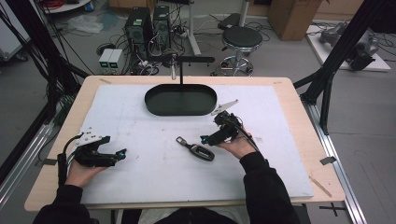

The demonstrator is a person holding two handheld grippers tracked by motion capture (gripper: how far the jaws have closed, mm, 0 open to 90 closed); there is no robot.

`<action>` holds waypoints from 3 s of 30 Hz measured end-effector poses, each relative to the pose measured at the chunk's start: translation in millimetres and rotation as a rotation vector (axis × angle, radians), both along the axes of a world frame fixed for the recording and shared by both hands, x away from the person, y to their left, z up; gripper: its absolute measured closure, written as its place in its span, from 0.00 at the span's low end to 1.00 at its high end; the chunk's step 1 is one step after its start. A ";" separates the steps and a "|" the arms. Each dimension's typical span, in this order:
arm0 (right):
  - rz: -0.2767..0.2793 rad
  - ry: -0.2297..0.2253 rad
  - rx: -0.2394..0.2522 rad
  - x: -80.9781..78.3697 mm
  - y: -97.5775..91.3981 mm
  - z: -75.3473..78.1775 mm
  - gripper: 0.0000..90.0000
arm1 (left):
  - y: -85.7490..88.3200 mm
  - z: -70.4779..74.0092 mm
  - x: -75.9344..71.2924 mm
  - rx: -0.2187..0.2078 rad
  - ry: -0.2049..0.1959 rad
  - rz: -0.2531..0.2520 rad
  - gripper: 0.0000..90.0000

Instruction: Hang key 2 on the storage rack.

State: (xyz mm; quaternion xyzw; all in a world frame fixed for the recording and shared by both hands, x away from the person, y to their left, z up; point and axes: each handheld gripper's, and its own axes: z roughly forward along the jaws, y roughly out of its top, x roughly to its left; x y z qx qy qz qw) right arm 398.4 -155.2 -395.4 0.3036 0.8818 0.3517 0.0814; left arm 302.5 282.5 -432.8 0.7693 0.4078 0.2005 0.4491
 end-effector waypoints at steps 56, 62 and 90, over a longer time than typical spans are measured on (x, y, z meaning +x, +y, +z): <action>0.146 0.071 -0.270 -11.9 90.7 -22.6 0.97 | -1.8 -4.7 -8.5 0.019 0.017 -0.085 0.14; 0.132 0.092 -0.230 -11.2 85.8 -18.5 0.97 | -3.7 -5.0 -9.8 0.021 0.017 -0.095 0.14; -0.003 0.063 0.080 3.5 26.6 46.8 0.97 | -4.4 -5.2 -11.4 0.002 0.008 -0.118 0.14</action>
